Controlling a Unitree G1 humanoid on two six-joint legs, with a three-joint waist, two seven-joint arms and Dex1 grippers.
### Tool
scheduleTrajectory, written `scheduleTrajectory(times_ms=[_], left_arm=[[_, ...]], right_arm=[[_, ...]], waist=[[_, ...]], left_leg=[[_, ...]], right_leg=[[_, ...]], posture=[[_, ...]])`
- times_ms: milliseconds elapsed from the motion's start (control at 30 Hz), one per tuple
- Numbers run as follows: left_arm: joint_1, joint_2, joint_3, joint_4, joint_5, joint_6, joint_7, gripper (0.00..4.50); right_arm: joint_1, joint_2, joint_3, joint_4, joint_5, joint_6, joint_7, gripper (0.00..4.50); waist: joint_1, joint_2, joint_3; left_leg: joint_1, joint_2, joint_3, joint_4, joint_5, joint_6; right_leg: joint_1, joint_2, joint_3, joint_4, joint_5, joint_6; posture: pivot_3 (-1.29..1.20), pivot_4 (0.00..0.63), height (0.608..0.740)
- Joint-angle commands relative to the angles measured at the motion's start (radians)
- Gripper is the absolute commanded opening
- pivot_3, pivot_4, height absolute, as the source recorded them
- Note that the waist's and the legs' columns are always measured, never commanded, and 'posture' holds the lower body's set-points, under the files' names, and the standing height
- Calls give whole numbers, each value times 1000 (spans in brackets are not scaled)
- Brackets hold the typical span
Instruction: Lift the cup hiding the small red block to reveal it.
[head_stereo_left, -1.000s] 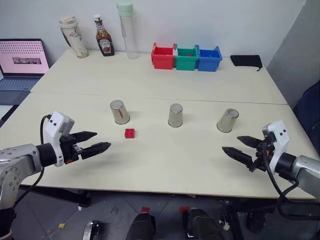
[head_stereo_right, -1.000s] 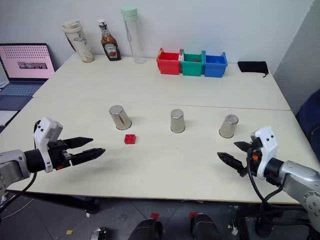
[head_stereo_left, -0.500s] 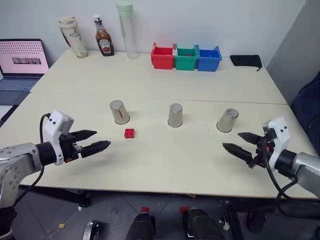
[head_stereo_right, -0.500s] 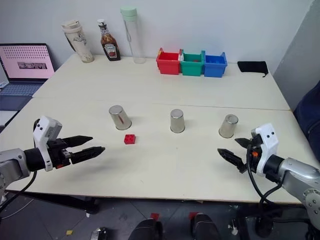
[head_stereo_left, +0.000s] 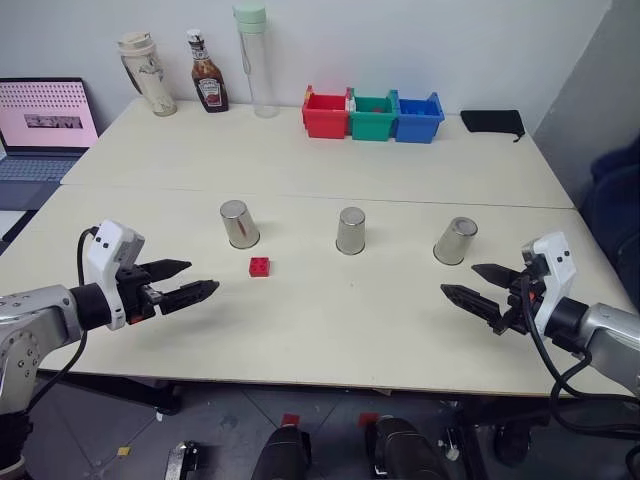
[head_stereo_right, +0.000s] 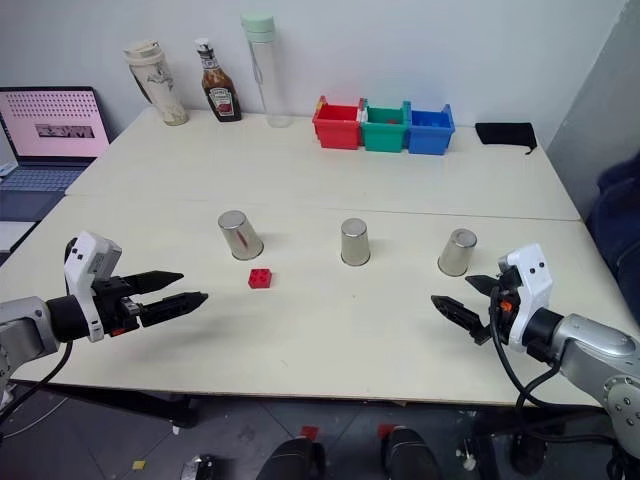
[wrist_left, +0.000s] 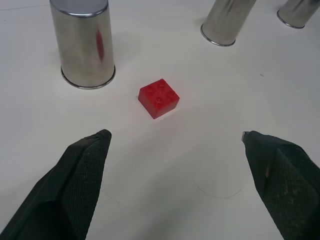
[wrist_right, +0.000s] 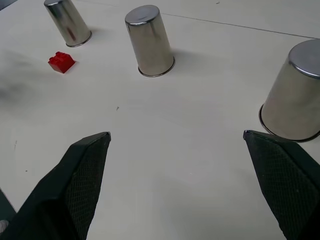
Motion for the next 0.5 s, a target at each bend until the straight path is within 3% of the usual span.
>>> scheduleTrajectory(times_ms=[33, 500], left_arm=[[1, 18, 20, -17, 0, -18, -7, 4467], [-18, 24, 7, 2, 7, -27, -12, 4467]], right_arm=[[-14, -8, -12, -21, 21, -6, -3, 4500], [-4, -5, -9, -14, 8, -20, 5, 4500]], waist=[[0, 0, 0], [0, 0, 0]], left_leg=[[0, 0, 0, 0, 0, 0], [0, 0, 0, 0, 0, 0]], right_leg=[[0, 0, 0, 0, 0, 0], [0, 0, 0, 0, 0, 0]], posture=[[0, 150, 740], [0, 150, 740]])
